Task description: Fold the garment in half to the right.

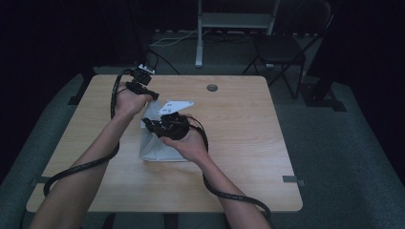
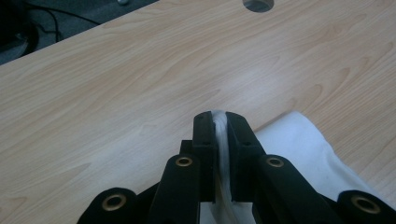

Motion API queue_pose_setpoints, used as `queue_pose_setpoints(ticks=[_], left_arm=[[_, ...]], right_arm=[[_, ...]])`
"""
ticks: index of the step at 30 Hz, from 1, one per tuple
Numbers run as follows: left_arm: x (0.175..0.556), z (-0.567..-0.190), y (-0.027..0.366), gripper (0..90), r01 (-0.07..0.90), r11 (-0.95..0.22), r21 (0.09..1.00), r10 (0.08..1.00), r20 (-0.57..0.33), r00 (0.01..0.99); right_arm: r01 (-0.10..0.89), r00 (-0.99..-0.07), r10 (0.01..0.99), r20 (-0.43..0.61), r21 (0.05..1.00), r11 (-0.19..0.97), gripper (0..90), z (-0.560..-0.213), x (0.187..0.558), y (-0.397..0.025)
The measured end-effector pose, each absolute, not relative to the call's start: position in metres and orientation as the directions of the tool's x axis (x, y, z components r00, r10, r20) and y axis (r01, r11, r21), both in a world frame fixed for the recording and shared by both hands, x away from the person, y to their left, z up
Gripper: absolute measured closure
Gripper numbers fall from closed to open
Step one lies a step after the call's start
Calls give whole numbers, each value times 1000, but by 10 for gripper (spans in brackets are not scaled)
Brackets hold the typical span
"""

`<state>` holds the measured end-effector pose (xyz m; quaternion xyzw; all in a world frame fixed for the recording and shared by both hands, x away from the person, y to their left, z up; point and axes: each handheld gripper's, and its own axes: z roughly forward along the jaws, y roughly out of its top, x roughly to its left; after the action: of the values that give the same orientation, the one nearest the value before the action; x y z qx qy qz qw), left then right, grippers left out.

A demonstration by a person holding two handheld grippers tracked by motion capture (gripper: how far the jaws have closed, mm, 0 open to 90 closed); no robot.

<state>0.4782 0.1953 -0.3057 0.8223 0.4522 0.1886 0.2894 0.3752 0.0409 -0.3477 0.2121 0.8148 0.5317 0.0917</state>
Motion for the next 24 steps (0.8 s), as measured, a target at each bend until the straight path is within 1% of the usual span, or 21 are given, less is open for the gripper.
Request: queue_pose_setpoints(ticks=[24], left_arm=[[479, -316, 178, 834, 632, -421, 651, 844, 27, 535]], right_arm=[[276, -880, 465, 95, 900, 339, 805, -356, 375, 24]])
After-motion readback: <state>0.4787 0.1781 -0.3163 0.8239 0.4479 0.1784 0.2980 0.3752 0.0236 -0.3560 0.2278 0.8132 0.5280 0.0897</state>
